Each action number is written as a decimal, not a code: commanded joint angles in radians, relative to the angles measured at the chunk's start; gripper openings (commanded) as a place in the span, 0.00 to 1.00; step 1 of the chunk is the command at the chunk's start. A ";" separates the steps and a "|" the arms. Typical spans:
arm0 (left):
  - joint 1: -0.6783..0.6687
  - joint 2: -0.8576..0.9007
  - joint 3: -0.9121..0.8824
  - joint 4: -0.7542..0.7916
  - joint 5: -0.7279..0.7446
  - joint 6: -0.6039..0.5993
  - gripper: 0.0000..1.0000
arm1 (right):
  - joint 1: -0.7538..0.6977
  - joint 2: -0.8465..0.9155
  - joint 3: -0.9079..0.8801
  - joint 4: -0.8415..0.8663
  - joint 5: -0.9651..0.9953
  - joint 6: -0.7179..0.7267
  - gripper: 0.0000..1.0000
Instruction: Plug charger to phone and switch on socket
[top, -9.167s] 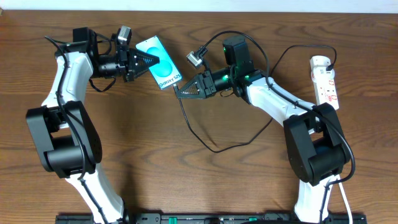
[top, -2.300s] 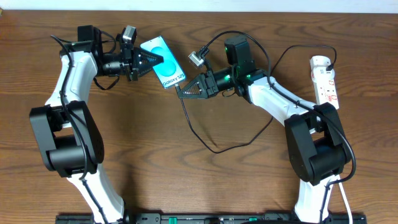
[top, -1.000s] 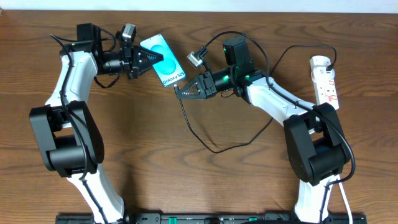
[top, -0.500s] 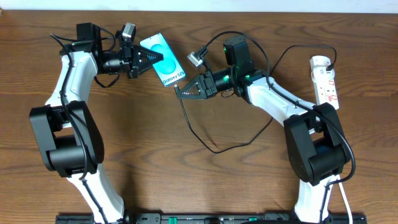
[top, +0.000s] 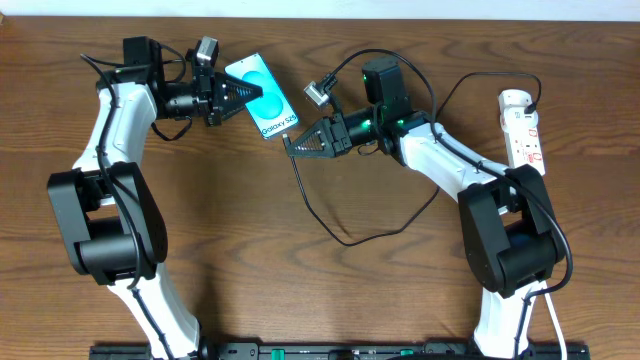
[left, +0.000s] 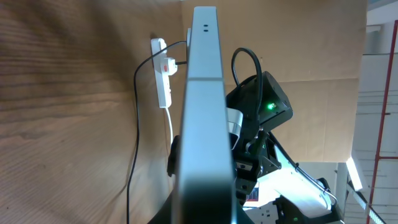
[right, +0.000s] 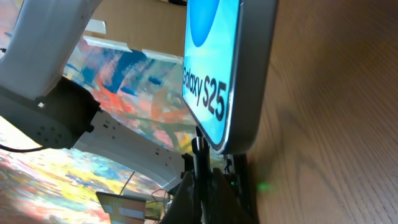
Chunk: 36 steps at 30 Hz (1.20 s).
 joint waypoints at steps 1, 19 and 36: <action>0.002 -0.005 0.016 0.000 0.053 -0.006 0.07 | -0.003 0.001 0.008 0.002 -0.013 -0.006 0.01; -0.002 -0.005 0.016 0.001 0.053 -0.005 0.07 | -0.002 0.001 0.008 0.002 0.002 -0.005 0.01; -0.002 -0.005 0.016 0.001 0.053 -0.001 0.07 | -0.001 0.001 0.008 0.031 0.009 0.018 0.01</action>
